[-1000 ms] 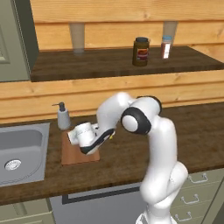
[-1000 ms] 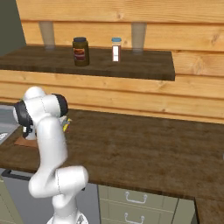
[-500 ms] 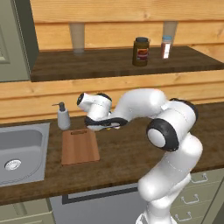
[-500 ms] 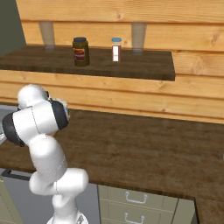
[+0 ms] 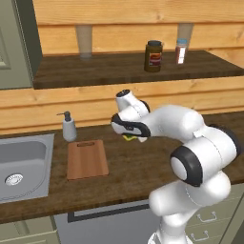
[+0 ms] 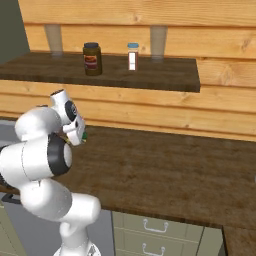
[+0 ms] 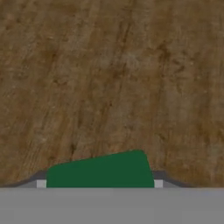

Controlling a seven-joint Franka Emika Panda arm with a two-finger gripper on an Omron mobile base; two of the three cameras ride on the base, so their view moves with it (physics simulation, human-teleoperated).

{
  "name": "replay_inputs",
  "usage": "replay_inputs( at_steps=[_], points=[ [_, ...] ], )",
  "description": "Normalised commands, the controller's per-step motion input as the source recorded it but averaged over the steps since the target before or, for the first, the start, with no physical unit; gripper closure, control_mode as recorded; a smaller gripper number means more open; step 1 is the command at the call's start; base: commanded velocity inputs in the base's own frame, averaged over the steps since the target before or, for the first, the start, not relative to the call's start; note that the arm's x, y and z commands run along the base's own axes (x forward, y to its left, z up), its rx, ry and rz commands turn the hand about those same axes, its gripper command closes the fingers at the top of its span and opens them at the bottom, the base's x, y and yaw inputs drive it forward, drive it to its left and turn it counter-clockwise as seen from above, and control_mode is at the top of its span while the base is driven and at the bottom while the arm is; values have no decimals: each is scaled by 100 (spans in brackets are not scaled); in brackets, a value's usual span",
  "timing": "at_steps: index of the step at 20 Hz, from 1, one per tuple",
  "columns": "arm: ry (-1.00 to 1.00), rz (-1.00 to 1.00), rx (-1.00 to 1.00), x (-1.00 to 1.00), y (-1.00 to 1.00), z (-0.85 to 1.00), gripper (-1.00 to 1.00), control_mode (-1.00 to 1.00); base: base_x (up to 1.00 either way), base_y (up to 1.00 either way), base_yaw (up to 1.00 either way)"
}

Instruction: Pick up the sponge from the counter and clean the cutting board by briefly scrubbing or pressing down on the cutting board. Once finished, release the sponge.

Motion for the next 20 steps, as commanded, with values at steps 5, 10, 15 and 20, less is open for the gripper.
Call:
replay_inputs(
  at_steps=[5, 10, 15, 20],
  points=[
    [-14, 0, 7, -4, -2, -74, 100, -100, 0, 0, 0],
    [-2, 0, 10, 4, -3, -58, 100, -100, 0, 0, 0],
    [0, 0, 16, 5, 0, -82, 100, -100, 0, 0, 0],
    [-7, 0, 15, 4, -1, -85, -100, -100, 0, 0, 0]
  ],
)
